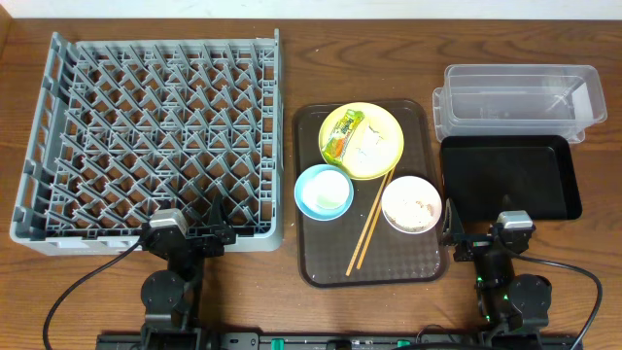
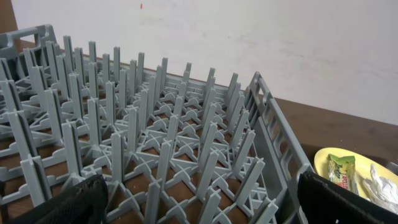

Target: Sort waste into correct bins and load items into the dishwasher rack

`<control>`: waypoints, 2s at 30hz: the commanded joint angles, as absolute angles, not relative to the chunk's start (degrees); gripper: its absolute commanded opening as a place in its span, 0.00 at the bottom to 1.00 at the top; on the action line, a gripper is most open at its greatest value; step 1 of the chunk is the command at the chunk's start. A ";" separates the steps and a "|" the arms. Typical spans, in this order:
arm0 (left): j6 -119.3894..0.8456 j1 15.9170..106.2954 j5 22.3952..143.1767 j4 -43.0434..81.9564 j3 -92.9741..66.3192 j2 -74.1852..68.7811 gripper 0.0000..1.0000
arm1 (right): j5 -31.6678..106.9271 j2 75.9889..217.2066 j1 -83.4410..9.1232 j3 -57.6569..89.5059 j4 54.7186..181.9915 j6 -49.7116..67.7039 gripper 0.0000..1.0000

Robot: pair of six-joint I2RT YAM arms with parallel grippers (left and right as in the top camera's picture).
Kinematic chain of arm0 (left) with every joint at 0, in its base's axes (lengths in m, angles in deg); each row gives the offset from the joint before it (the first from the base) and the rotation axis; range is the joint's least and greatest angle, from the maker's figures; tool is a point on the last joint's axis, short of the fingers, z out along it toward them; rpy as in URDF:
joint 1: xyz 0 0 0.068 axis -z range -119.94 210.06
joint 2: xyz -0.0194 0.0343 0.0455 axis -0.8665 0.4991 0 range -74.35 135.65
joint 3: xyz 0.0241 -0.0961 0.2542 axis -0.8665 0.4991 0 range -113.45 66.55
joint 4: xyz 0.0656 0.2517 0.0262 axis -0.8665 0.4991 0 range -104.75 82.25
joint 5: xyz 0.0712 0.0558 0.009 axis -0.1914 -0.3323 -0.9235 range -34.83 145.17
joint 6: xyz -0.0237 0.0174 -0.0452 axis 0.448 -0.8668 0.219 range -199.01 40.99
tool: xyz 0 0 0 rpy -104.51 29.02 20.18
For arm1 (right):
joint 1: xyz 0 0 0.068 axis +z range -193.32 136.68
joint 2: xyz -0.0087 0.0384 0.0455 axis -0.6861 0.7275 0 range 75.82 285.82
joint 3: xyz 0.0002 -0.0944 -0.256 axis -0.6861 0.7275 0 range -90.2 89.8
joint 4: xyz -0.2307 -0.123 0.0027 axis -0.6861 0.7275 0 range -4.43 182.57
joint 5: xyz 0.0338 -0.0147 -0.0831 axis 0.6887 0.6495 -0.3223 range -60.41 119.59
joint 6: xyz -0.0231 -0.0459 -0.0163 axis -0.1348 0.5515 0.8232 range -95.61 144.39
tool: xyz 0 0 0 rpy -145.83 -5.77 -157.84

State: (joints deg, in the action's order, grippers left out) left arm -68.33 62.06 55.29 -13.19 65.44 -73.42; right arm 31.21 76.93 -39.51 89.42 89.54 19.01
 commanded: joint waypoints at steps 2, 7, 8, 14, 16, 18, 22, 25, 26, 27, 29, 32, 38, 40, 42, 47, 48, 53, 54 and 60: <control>-68.22 62.19 54.92 -10.65 66.32 -73.33 0.98 | 30.91 77.08 -39.07 89.48 89.78 19.33 0.99; -68.22 62.19 54.92 -10.65 66.32 -73.33 0.98 | 30.91 77.08 -39.07 89.48 89.80 19.33 0.99; -68.22 62.19 54.90 -10.65 66.32 -73.33 0.98 | 30.91 77.08 -39.07 89.48 89.78 19.33 0.99; -68.20 62.19 54.92 -10.65 66.32 -73.33 0.98 | 30.91 77.08 -39.07 89.48 89.78 19.33 0.99; -68.22 62.19 54.92 -10.65 66.32 -73.33 0.98 | 30.91 77.08 -39.07 89.48 89.78 19.33 0.99; -68.20 62.19 54.92 -10.65 66.32 -73.33 0.98 | 30.91 77.08 -39.07 89.48 89.78 19.33 0.99; -68.20 62.19 54.92 -10.65 66.32 -73.33 0.98 | 30.91 77.08 -39.07 89.48 89.78 19.33 0.99; -68.20 62.19 54.92 -10.65 66.32 -73.33 0.98 | 30.91 77.08 -39.07 89.48 89.78 19.33 0.99; -68.20 62.19 54.92 -10.65 66.32 -73.33 0.98 | 30.91 77.08 -39.07 89.48 89.80 19.33 0.99; -68.22 62.19 54.90 -10.65 66.32 -73.31 0.98 | 30.91 77.08 -39.07 89.48 89.78 19.33 0.99; -68.20 62.19 54.92 -10.65 66.32 -73.31 0.98 | 30.91 77.08 -39.07 89.48 89.78 19.33 0.99; -68.22 62.19 54.92 -10.65 66.32 -73.31 0.98 | 30.91 77.08 -39.07 89.48 89.78 19.33 0.99; -68.22 62.19 54.92 -10.65 66.32 -73.31 0.98 | 30.91 77.08 -39.07 89.48 89.78 19.33 0.99; -68.22 62.19 54.92 -10.65 66.32 -73.31 0.98 | 30.91 77.08 -39.07 89.48 89.58 19.33 0.99; -68.22 62.19 54.92 -10.65 66.32 -73.31 0.98 | 30.93 77.08 -39.07 89.48 89.08 19.31 0.99; -68.22 62.19 54.87 -10.67 66.32 -73.31 0.98 | 30.91 77.08 -39.07 89.48 89.69 19.33 0.99; -68.20 62.17 54.50 -10.70 66.32 -73.31 0.98 | 30.95 77.08 -39.07 89.48 89.69 19.31 0.99; -67.94 62.19 54.96 -10.59 66.21 -73.31 0.98 | 31.08 77.08 -39.07 89.46 88.71 17.13 0.99; -67.92 62.19 54.96 -10.41 65.97 -73.29 0.98 | 31.08 77.08 -39.07 89.46 88.53 16.93 0.99; -67.94 62.19 54.96 -4.16 59.26 -70.14 0.98 | 30.56 77.58 -39.18 88.04 88.49 14.98 0.99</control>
State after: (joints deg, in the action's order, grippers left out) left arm -68.31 62.06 55.33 -6.83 62.58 -72.00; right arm 31.19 76.99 -39.51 89.37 88.53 16.78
